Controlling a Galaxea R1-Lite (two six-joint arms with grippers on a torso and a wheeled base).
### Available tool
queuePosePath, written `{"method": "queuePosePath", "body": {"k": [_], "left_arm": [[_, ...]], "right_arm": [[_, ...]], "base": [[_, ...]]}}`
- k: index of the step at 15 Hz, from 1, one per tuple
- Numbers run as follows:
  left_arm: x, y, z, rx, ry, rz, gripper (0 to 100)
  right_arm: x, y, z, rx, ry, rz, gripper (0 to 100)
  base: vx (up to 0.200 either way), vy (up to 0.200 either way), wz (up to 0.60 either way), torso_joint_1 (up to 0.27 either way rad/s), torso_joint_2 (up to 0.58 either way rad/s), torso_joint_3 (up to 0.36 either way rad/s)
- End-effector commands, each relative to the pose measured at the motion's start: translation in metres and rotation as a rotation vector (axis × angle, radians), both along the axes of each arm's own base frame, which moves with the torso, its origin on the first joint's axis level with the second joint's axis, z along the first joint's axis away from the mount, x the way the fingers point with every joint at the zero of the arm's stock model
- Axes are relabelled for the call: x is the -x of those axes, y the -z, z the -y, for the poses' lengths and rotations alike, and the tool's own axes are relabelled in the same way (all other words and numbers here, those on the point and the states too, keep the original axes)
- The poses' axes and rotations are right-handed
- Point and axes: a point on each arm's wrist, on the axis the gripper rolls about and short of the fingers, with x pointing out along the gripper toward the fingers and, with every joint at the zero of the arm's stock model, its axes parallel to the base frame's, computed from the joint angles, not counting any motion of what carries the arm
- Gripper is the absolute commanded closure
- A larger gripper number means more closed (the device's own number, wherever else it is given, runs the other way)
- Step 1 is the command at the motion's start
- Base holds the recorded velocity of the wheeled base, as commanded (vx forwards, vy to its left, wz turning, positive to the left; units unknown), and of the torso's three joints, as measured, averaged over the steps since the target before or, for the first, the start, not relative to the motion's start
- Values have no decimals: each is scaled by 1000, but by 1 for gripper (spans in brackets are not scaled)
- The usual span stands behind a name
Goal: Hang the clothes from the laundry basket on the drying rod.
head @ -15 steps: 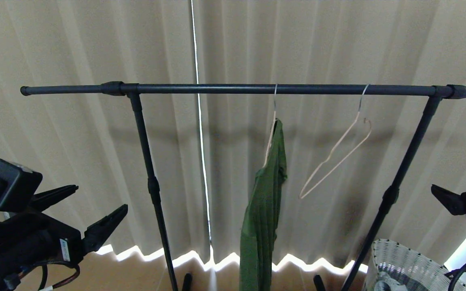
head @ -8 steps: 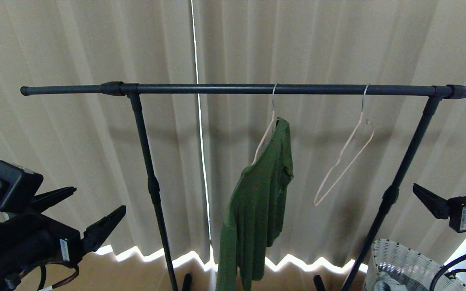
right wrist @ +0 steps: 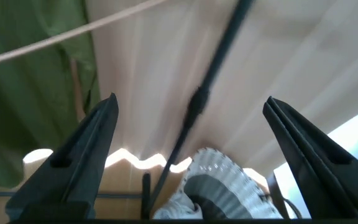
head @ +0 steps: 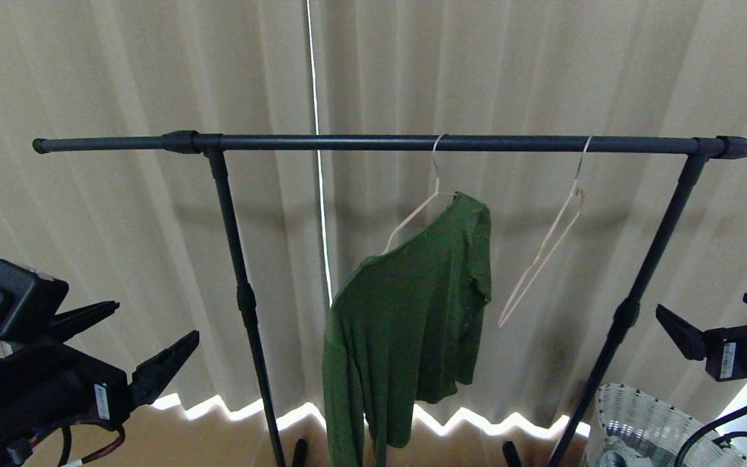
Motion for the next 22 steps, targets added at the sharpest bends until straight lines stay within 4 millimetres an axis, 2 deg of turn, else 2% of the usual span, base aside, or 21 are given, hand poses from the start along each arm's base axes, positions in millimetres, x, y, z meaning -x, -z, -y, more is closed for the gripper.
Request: {"method": "queuePosePath", "body": {"k": [1, 3, 12, 22], "left_arm": [[-1, 0, 0, -2, 0, -3, 0], [0, 0, 0, -3, 0, -1, 0], [1, 2, -1, -9, -2, -3, 0], [2, 1, -1, -8, -2, 0, 0]], "right_arm": [[1, 2, 3, 2, 23, -7, 0], [2, 1, 3, 7, 44, -1, 0], [10, 4, 4, 10, 49, -3, 0], [13, 8, 4, 21, 48, -16, 0]], "base": [[0, 0, 0, 0, 0, 0], [0, 0, 0, 0, 0, 0], [-200, 0, 0, 3, 3, 2], [0, 0, 0, 0, 0, 0]]}}
